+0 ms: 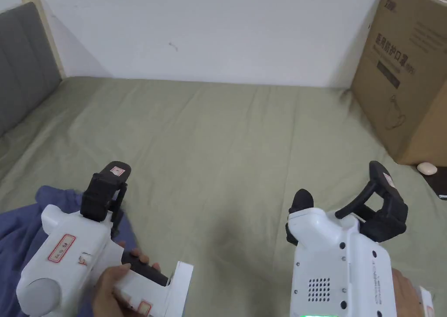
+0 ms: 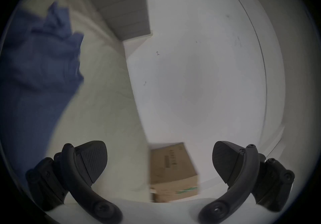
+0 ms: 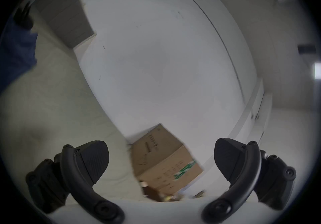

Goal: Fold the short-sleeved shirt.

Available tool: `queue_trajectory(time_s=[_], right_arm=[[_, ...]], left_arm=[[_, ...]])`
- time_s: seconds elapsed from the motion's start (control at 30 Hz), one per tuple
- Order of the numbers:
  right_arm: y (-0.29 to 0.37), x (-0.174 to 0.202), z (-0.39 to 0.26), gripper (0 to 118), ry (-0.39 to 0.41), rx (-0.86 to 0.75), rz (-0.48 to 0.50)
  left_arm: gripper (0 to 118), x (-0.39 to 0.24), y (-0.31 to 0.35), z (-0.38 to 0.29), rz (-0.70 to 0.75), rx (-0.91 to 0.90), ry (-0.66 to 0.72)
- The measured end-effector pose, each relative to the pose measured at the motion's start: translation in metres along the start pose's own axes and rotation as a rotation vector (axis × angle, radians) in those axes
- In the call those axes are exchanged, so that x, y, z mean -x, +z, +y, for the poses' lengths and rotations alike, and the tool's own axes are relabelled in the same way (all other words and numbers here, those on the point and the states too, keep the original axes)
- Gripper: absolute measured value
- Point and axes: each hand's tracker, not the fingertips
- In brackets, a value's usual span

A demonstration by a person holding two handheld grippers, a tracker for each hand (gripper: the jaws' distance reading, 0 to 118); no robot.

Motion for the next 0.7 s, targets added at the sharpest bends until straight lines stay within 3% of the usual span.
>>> queue_trajectory(time_s=[0.1,0.17,0.27,0.37,0.7], right_arm=[[-0.009,-0.025,-0.001,118,-0.355,0.122,0.092],[-0.012,-0.037,-0.009,118,-0.551,0.172,0.147],[-0.018,-0.043,-0.016,118,-0.719,0.236,0.211],[-0.019,-0.041,-0.021,118,-0.779,0.262,0.245],[-0.023,-0.039,-0.031,118,-0.843,0.286,0.263]], left_arm=[[118,-0.032,0.001,-0.009,0.103,-0.088,-0.538],[118,-0.043,-0.001,-0.022,0.133,-0.129,-0.828],[118,-0.049,-0.006,-0.040,0.163,-0.152,-1.113],[118,-0.047,-0.005,-0.051,0.177,-0.172,-1.239],[118,-0.045,-0.003,-0.052,0.165,-0.130,-1.232]])
